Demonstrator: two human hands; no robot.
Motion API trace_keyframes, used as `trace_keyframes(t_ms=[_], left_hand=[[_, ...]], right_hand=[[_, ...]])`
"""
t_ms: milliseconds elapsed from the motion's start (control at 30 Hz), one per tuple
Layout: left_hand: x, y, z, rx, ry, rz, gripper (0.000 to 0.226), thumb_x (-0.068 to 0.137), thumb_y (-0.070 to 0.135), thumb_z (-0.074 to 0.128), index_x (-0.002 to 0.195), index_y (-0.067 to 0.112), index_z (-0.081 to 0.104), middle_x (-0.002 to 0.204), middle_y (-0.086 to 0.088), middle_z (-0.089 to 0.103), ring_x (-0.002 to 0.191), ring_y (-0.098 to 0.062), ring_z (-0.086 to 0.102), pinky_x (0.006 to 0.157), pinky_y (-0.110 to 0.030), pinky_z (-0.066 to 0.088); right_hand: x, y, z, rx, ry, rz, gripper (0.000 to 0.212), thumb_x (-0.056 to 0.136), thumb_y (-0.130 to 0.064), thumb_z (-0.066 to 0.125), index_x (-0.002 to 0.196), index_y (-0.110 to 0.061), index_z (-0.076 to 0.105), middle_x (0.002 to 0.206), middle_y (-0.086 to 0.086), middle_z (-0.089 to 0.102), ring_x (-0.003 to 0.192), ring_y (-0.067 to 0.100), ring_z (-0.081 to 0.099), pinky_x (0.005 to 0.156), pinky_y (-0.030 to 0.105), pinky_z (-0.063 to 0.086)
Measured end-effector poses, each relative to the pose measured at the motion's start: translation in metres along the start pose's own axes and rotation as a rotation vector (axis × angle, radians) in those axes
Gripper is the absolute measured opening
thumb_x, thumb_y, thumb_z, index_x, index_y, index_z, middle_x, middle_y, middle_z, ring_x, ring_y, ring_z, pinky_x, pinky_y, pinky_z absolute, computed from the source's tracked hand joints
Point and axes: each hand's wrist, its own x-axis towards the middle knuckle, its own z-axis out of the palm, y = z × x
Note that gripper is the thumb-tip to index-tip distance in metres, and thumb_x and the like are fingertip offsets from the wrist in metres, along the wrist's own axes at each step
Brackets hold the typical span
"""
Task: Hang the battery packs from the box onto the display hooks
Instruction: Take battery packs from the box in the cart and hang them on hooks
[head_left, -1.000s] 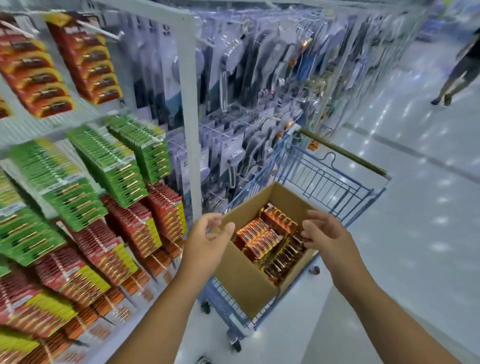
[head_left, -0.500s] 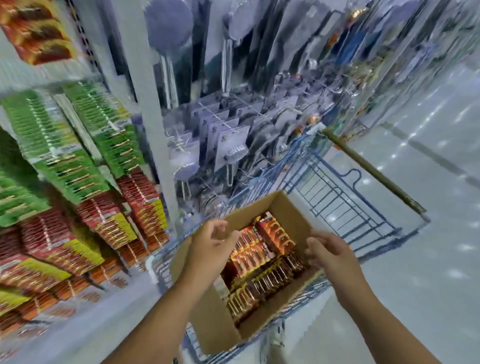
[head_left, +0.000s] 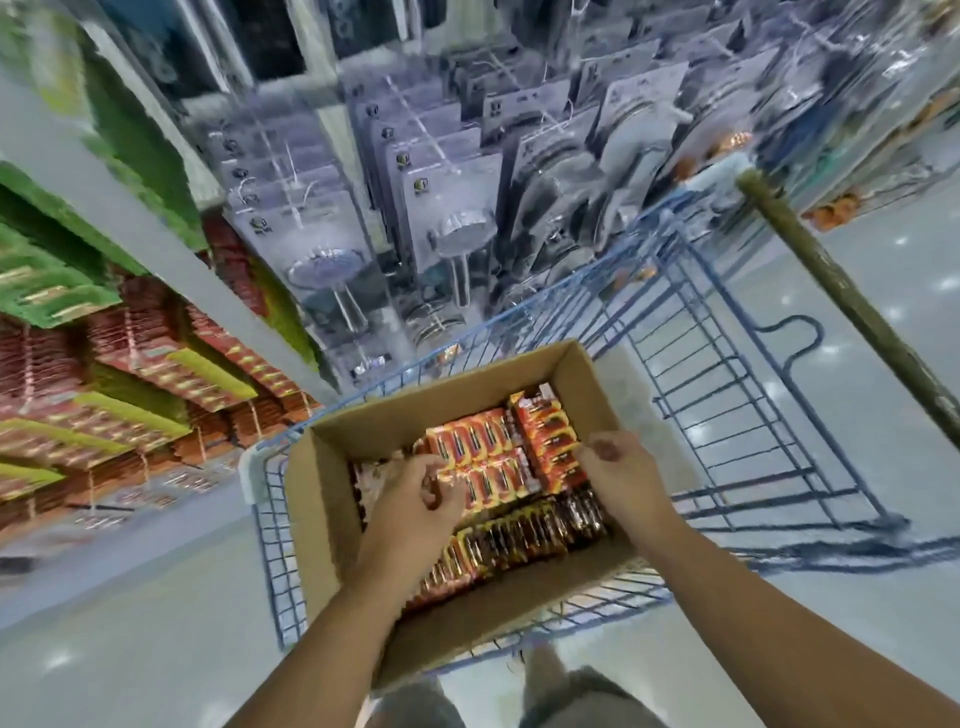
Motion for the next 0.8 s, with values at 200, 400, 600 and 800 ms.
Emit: trace_keyframes(t_ms=[200,400,600,800], left_hand=[[0.045,-0.034,0.063,0.125,-0.101,0.012,0.039,0.099,0.048,0.064,0.134,0.031,0.057,0.136,0.005,0.055,0.124,-0.015,0.057,0.098,-0.031,0.049],[0.098,-0.052,0.124,0.424,-0.136,0.147,0.057,0.101,0.047,0.059,0.152,0.027,0.045,0.158,0.000,0.042,0.146,-0.022,0.039,0.116,-0.038,0.041],[0.122,-0.078,0.167,0.633,-0.160,0.254,0.080,0.098,0.043,0.065,0.163,0.024,0.023,0.169,-0.007,0.021,0.156,-0.029,0.019,0.125,-0.044,0.023],[0.125,-0.098,0.176,0.747,-0.066,0.298,0.093,0.094,0.047,0.069,0.165,0.016,0.018,0.155,-0.009,0.036,0.142,-0.029,0.034,0.119,-0.042,0.028]], right_hand=[[0.050,0.026,0.038,-0.212,0.051,0.003,0.009,0.103,-0.029,0.060,0.102,-0.021,0.057,0.092,-0.004,0.061,0.081,0.013,0.055,0.071,0.024,0.038],[0.092,0.064,0.083,-0.477,0.110,-0.007,0.024,0.104,-0.039,0.057,0.111,-0.016,0.062,0.109,0.003,0.063,0.101,0.019,0.061,0.079,0.027,0.043],[0.117,0.073,0.112,-0.723,0.139,0.009,0.058,0.101,-0.050,0.057,0.142,-0.010,0.049,0.138,0.011,0.056,0.128,0.029,0.055,0.107,0.045,0.049],[0.128,0.083,0.116,-0.799,0.164,-0.059,0.074,0.102,-0.054,0.055,0.156,-0.008,0.036,0.152,0.014,0.047,0.140,0.031,0.045,0.113,0.043,0.040]])
